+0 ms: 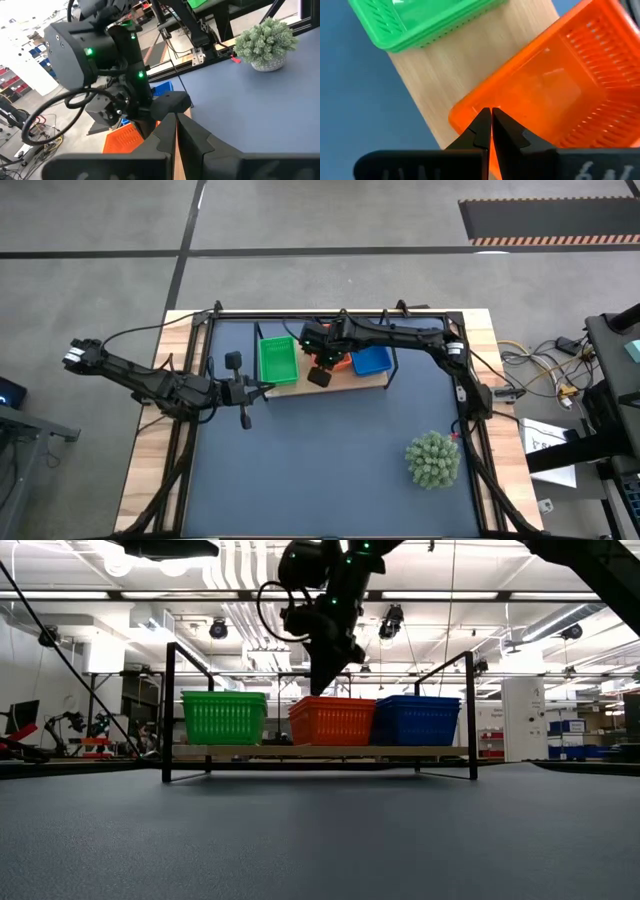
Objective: Stack baskets on shelf by color
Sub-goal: Stack the orange basket on top of the orange basket on the shelf
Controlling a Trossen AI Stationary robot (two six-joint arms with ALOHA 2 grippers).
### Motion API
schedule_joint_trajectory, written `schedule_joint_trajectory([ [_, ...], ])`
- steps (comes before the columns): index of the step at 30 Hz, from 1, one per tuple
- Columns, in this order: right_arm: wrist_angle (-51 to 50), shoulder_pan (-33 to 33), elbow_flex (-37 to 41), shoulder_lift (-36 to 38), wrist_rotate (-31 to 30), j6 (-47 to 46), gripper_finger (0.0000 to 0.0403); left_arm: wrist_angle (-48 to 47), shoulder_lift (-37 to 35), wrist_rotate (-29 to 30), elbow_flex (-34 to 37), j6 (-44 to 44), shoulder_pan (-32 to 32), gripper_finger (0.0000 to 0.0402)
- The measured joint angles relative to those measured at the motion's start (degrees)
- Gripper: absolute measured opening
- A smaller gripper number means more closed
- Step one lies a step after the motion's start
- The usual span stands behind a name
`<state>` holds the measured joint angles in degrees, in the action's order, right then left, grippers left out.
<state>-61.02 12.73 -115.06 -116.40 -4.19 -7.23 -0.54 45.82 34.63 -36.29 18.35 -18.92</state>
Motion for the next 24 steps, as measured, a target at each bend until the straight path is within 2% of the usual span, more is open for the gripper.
schedule_joint_trajectory([
  [12, 0.56, -1.02, 2.44, -0.07, 0.37, -2.14, 0.0008, -0.13, 1.46, 0.0, 0.0, 0.02, 0.0, 0.0],
  [24, 5.77, -4.2, 2.2, -0.07, 1.68, -1.98, 0.0008, 0.07, 2.04, 0.0, -0.13, -0.07, 0.0, 0.0],
])
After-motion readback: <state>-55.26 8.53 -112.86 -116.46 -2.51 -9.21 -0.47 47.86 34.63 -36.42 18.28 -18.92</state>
